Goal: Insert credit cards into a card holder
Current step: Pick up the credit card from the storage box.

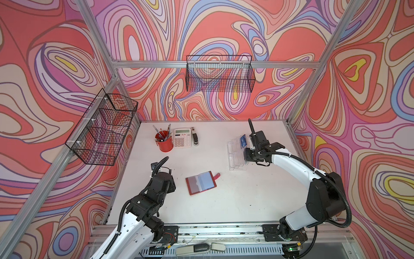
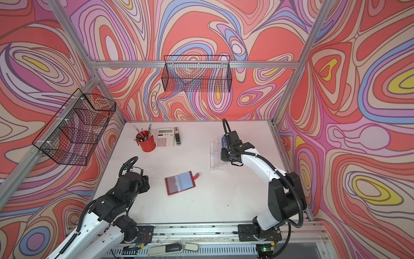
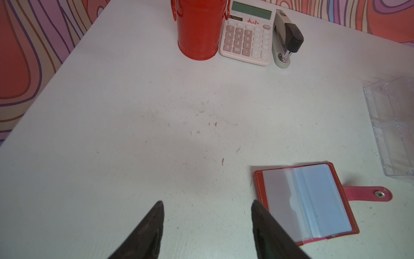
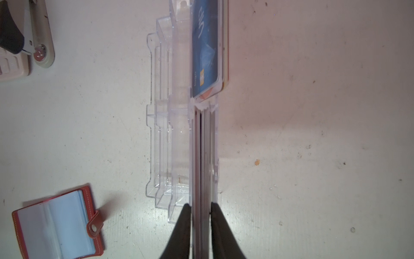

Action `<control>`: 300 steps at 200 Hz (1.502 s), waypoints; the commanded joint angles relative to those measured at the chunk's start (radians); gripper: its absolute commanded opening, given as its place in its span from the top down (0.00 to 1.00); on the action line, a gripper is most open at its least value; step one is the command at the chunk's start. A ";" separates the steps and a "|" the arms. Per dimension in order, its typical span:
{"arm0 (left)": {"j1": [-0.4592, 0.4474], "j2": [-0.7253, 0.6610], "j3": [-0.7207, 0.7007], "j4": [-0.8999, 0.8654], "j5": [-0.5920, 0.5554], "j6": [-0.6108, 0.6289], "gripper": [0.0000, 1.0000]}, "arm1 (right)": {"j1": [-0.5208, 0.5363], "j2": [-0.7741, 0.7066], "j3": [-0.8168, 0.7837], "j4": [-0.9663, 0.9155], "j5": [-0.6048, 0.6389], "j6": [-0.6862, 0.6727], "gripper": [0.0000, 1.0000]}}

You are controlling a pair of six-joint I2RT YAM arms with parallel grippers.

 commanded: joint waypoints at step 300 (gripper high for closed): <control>0.000 -0.002 -0.007 -0.025 -0.020 -0.010 0.36 | -0.002 0.064 0.067 0.068 -0.231 0.000 0.75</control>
